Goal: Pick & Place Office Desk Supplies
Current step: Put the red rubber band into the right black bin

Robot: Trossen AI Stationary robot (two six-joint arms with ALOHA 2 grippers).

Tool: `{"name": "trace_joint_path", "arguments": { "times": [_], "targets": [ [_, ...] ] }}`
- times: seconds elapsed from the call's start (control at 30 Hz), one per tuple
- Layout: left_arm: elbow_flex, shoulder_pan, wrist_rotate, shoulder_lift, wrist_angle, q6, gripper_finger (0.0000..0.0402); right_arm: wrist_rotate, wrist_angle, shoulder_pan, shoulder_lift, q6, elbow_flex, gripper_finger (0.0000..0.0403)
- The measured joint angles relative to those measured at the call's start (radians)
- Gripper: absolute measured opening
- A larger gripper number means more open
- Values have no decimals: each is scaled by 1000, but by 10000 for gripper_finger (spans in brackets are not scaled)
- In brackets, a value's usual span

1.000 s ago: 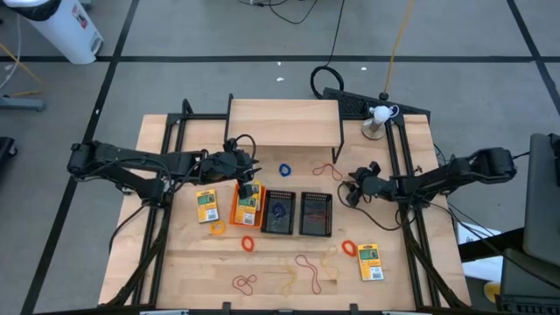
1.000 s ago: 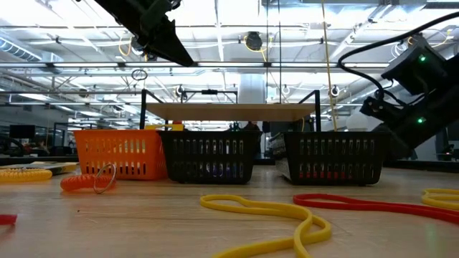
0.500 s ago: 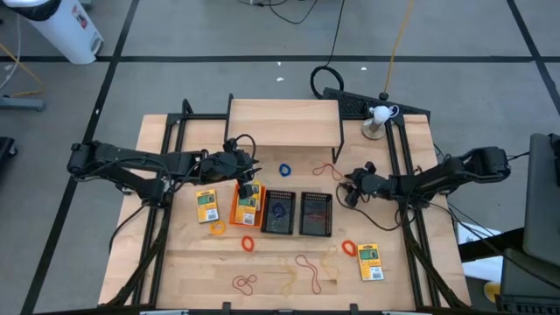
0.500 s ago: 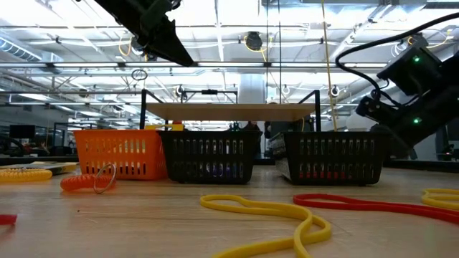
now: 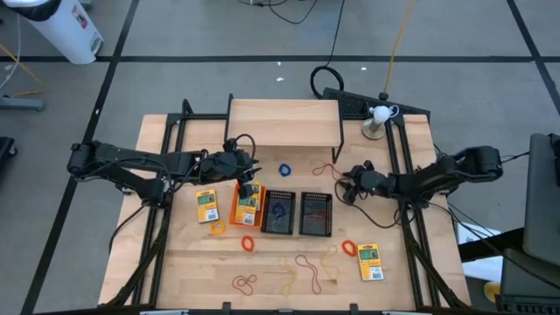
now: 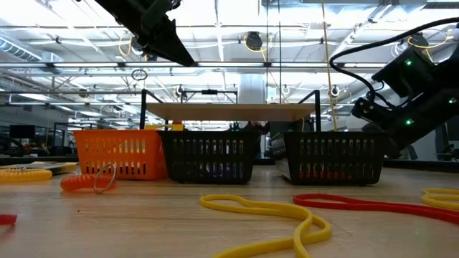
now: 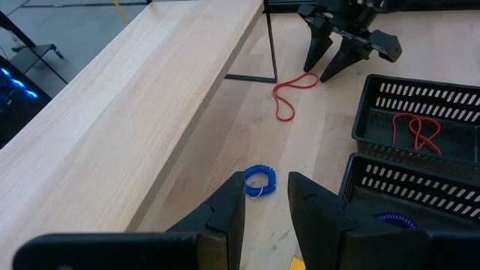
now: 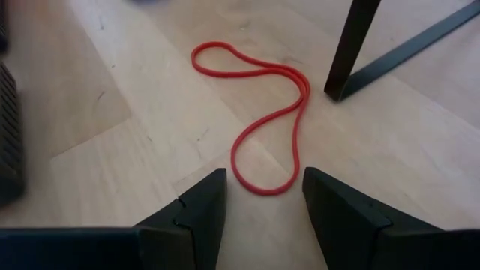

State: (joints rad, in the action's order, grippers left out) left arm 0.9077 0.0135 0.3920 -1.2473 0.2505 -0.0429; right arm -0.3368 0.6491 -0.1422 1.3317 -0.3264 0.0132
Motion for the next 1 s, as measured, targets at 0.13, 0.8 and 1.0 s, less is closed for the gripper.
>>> {"name": "trace_joint_path", "arguments": {
  "times": [0.13,0.8,1.0],
  "targets": [
    [0,0,0,0,0,0,102,2,34,-9,26,6,0,171],
    [0,0,0,0,0,3,102,-5,41,-11,86,-41,19,9],
    [0,0,0,0,0,2,102,4,98,-11,85,-37,19,2]
  ]
}}
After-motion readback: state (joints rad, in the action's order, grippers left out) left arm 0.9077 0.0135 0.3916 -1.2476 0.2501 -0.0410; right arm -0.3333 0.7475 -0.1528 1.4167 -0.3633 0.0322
